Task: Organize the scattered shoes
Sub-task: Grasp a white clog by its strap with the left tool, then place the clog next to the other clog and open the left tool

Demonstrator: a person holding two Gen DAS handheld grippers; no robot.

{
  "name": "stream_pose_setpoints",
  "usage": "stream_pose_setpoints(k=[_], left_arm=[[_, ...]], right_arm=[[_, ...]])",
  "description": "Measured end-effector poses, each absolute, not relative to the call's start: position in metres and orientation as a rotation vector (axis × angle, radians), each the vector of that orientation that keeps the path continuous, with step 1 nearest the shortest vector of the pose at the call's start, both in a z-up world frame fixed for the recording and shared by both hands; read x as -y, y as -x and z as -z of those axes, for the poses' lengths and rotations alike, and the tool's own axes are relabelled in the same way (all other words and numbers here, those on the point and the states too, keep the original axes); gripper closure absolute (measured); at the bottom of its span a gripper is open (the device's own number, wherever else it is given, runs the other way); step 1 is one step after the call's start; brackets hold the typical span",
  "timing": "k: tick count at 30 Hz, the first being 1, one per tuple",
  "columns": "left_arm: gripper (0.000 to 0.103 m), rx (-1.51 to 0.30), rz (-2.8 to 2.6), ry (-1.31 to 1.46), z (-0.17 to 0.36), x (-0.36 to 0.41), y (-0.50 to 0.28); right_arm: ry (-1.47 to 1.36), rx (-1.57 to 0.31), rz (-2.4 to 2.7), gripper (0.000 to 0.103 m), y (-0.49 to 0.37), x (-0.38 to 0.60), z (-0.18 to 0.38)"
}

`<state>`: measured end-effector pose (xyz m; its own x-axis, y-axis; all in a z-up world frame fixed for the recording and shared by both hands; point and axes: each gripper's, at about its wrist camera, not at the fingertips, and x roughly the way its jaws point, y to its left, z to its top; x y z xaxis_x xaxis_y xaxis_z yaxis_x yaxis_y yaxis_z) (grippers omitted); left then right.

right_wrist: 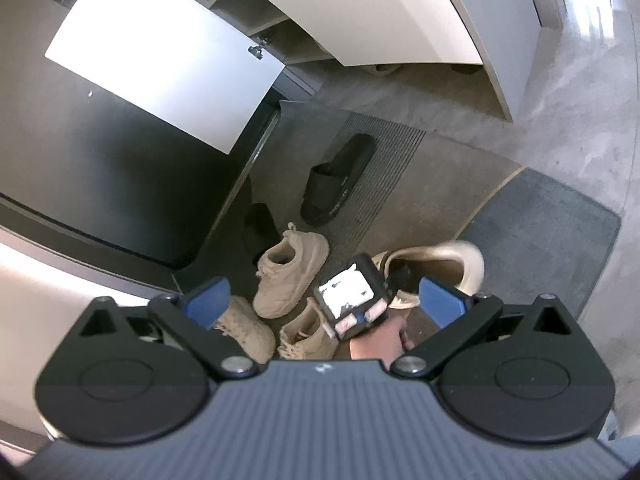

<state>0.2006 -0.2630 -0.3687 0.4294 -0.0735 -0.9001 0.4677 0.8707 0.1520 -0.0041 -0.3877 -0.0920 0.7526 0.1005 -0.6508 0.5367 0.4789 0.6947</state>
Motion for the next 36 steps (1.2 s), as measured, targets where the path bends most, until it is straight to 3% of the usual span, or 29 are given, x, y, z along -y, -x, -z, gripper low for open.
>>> stream_pose_setpoints(k=[5,19,24,26,30,36], left_arm=[[0.086,-1.079,0.356,-0.453,0.362,0.225,-0.185],[0.085,-0.999,0.325,-0.669,0.358,0.135,-0.144],[0.066,-1.071,0.414,-0.543,0.364,0.118,-0.141],[0.063,-1.054,0.41,-0.537,0.357,0.12,-0.135],[0.034,-1.019,0.402,-0.456,0.319,0.122,-0.123],[0.028,-0.997,0.38,-0.399,0.253,0.115,-0.107]], right_arm=[[-1.037,-0.695,0.264,0.0,0.002,0.378,0.089],[-0.955,-0.746,0.202,0.0,-0.021,0.341,0.084],[-0.884,-0.772,0.175,0.0,-0.03,0.325,0.08],[-0.866,-0.788,0.147,0.0,-0.033,0.32,0.081],[-0.856,-0.811,0.126,0.0,-0.031,0.317,0.081],[-0.846,-0.795,0.135,0.0,-0.024,0.318,0.076]])
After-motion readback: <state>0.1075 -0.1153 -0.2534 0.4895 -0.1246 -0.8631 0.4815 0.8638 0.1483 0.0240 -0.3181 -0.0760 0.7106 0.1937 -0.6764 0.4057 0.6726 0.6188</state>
